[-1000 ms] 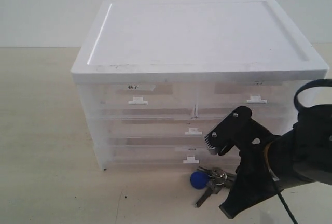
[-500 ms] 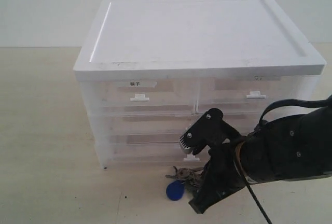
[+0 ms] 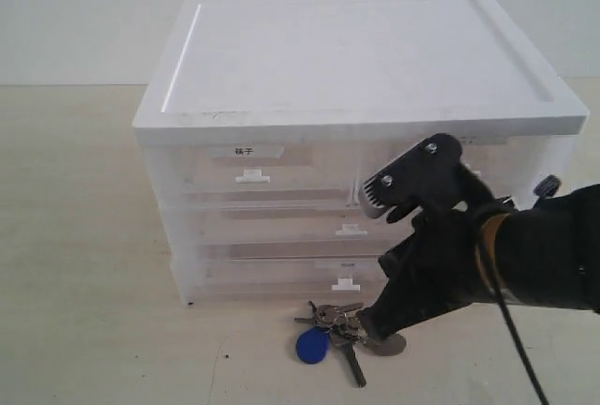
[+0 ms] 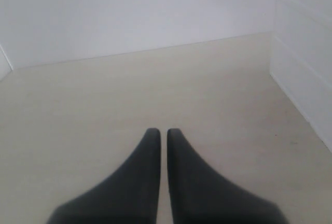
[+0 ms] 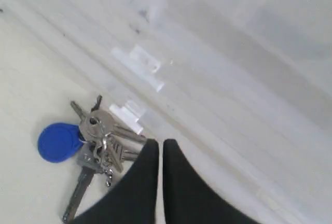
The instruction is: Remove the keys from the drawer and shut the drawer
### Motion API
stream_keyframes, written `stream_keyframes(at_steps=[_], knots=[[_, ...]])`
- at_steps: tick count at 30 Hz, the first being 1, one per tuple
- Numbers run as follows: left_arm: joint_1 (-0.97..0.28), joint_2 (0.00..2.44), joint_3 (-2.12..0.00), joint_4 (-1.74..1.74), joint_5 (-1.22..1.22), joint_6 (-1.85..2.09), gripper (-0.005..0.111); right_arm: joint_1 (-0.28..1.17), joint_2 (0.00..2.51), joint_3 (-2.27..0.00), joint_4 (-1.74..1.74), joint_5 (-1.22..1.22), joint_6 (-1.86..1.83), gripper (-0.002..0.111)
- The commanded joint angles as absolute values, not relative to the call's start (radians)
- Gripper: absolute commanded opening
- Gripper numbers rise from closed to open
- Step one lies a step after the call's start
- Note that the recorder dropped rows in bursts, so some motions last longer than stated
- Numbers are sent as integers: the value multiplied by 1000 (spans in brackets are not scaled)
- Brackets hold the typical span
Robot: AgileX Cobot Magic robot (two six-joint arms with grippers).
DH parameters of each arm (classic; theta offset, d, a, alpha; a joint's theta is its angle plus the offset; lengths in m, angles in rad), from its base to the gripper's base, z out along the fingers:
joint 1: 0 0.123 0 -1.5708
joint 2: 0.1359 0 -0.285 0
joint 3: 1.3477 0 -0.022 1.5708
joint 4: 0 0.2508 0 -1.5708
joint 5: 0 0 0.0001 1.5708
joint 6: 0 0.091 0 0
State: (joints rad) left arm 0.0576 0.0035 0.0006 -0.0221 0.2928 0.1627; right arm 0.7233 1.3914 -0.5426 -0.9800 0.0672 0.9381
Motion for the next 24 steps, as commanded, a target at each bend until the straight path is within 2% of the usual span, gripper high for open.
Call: stream_keyframes(at_steps=[1,9,18,24], knots=[[60,0,0,-29,291,156,5,720,1164,-494,-974,72,944,0],[60,0,0,-29,291,156,5,720,587,-486,-974,58,944,0],[60,0,0,-29,291,156,5,720,237,-486,-974,90,944,0],[60,0,0,-29,291,156,5,720,106,-486,-974,90,944,0]])
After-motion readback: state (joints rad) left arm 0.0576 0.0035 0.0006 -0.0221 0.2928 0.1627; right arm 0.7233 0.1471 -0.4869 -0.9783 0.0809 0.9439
